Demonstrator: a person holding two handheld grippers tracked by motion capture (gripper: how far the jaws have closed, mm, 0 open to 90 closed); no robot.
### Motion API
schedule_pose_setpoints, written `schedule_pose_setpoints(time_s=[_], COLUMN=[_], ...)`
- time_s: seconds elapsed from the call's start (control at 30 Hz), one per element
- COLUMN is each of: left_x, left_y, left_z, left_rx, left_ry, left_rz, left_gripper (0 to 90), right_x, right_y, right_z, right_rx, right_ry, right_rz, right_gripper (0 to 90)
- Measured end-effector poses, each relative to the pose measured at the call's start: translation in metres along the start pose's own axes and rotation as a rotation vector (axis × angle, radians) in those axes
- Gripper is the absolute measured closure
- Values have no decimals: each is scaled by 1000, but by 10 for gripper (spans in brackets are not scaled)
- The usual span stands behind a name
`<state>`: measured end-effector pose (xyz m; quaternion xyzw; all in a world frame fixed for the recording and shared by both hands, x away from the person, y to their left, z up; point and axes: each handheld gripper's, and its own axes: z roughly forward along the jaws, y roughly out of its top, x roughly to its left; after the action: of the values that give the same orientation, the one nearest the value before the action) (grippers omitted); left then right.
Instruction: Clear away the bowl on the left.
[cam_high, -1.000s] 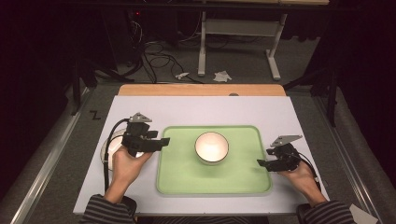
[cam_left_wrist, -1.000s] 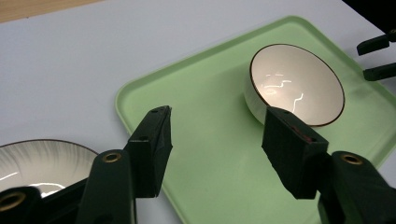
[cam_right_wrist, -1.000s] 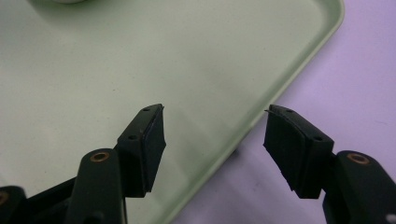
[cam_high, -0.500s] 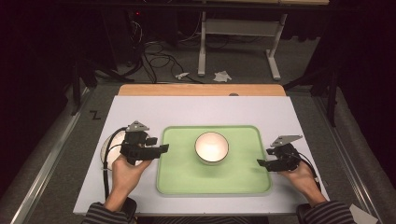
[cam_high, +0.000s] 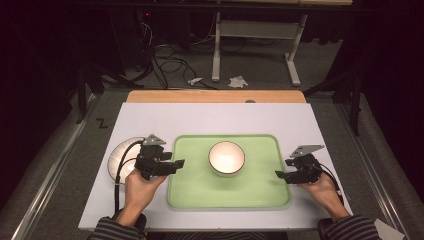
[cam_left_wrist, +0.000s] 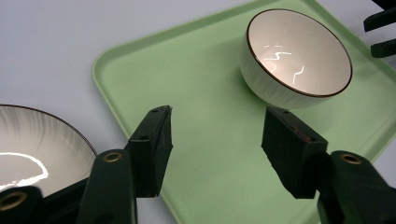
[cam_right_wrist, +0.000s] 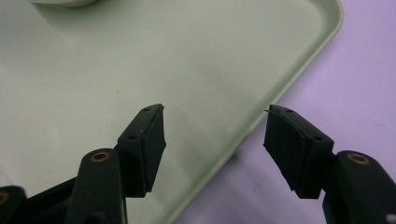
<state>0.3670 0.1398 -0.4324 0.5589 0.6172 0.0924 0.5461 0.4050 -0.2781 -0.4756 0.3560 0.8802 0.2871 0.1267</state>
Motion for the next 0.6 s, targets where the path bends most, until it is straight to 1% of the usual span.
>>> schedule_pose_setpoints(time_s=[0.07, 0.13, 0.23, 0.3, 0.4, 0.43, 0.57, 0.6], left_x=[0, -1, 0, 0, 0, -1, -3, -3], left_y=[-1, -2, -4, -7, -12, -14, -19, -20], left_z=[0, 1, 2, 4, 8, 10, 16, 17], left_rx=[3, 4, 10, 17, 37, 50, 68, 78], left_ry=[-1, 4, 6, 9, 18, 21, 25, 26], left_rz=[2, 14, 14, 11, 25, 34, 32, 39], left_gripper=[428, 426, 423, 423, 422, 424, 426, 426], right_x=[0, 0, 0, 0, 0, 0, 0, 0], right_y=[0, 0, 0, 0, 0, 0, 0, 0], right_z=[-1, -1, -1, -1, -1, -1, -1, -1], right_rx=[5, 0, 5, -2, -2, -2, 4, -1], right_ry=[1, -2, 1, -2, -3, -1, 3, 0], right_rz=[-7, -4, -5, -5, -2, -5, -7, -7], right_gripper=[397, 397, 397, 397, 397, 397, 397, 397])
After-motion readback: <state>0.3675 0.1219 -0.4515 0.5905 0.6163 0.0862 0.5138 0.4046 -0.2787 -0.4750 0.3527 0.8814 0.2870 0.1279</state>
